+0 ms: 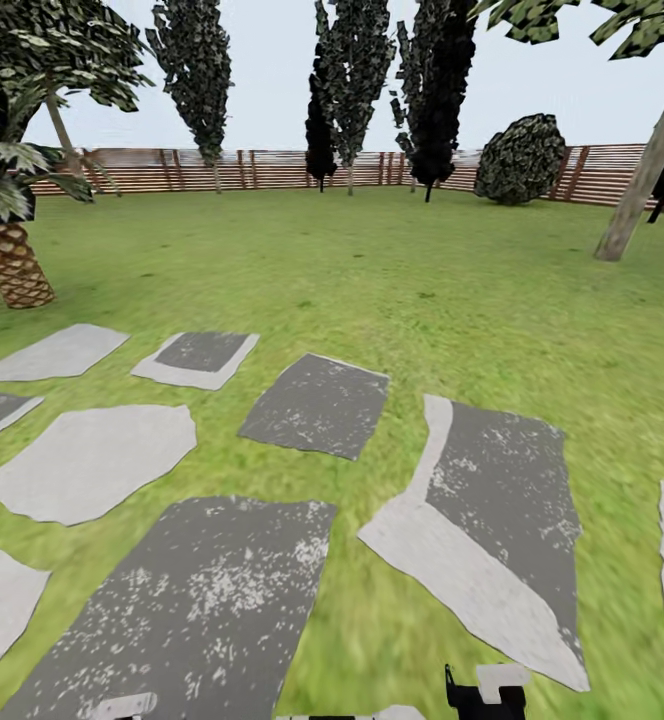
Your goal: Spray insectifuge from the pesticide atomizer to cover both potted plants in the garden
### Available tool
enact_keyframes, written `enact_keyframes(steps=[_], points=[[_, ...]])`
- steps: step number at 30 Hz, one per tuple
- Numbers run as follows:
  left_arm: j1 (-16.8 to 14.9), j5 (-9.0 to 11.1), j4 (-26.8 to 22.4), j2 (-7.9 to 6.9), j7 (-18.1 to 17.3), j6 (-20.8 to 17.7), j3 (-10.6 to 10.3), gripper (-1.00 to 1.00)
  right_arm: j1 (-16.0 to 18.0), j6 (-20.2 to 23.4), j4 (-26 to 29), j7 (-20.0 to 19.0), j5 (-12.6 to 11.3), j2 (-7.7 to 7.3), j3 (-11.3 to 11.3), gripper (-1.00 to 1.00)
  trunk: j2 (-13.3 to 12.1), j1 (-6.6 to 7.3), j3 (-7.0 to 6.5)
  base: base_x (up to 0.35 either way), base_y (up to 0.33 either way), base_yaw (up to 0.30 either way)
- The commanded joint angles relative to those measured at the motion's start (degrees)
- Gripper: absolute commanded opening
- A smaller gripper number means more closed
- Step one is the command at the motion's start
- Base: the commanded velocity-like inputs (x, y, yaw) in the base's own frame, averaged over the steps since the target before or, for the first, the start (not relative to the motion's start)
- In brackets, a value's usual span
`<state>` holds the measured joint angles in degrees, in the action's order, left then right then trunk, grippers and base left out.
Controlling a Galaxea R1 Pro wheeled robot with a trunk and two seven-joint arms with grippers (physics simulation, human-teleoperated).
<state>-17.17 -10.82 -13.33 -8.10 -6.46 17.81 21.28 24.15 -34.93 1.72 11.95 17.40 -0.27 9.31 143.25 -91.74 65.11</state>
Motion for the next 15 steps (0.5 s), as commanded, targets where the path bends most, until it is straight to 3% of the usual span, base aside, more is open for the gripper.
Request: enact_keyframes(steps=[1,15], points=[[-0.06,-0.52,0.06,0.02,-0.31,0.2,0.51,-1.0,0.02,-0.14,-0.05,0.28,0.62,0.0,0.36,1.0,0.02,0.01,0.04,0.0,0.0,0.282],[-0.06,-0.53,0.06,0.02,-0.31,0.2,0.51,-1.0,0.02,-0.14,-0.05,0.3,0.67,0.0,0.36,1.0,0.02,0.01,0.04,0.0,0.0,0.282]])
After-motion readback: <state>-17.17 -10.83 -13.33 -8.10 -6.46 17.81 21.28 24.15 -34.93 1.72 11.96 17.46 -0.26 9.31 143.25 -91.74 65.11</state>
